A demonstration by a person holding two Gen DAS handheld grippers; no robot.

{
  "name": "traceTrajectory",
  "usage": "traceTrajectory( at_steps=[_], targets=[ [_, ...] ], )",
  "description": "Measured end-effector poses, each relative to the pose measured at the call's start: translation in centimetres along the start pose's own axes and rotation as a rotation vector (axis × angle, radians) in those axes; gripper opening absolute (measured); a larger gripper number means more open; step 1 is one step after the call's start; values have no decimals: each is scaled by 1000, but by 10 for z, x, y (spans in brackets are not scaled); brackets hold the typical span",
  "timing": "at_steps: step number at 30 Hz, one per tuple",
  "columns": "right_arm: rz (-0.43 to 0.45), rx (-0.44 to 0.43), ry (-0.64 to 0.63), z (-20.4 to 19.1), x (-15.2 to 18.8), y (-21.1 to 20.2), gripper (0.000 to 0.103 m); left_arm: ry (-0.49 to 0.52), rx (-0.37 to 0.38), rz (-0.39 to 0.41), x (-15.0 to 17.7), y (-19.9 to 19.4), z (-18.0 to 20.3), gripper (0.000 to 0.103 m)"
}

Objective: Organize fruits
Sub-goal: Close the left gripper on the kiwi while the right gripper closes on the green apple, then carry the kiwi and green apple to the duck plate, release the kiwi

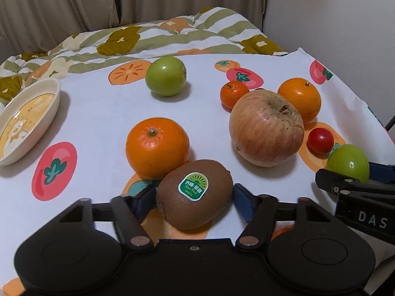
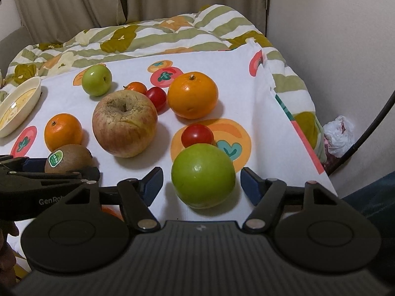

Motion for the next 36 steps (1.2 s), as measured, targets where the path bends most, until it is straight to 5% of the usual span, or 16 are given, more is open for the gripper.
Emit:
traceTrajectory(
  at_steps=[9,23,36],
  targets=[
    [-1,15,-11,0,1,4,69,4,2,4,-2,0,1,65],
    [1,22,17,1,-2,1,69,-15,18,1,-3,-9,-2,64],
    [13,11,4,-13,-36,-28,69,-47,-18,98,-39,-59,-24,64]
  ],
)
Point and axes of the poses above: each gripper's, at about its wrist camera, not at the fingertips, and y roughly the way its jaws point, z to its right, x to its underside, the point moved 10 cm from there along y, roughly the way its jaws point, and after that the axes turned 5 degrees about z, right-handed, at the moved point
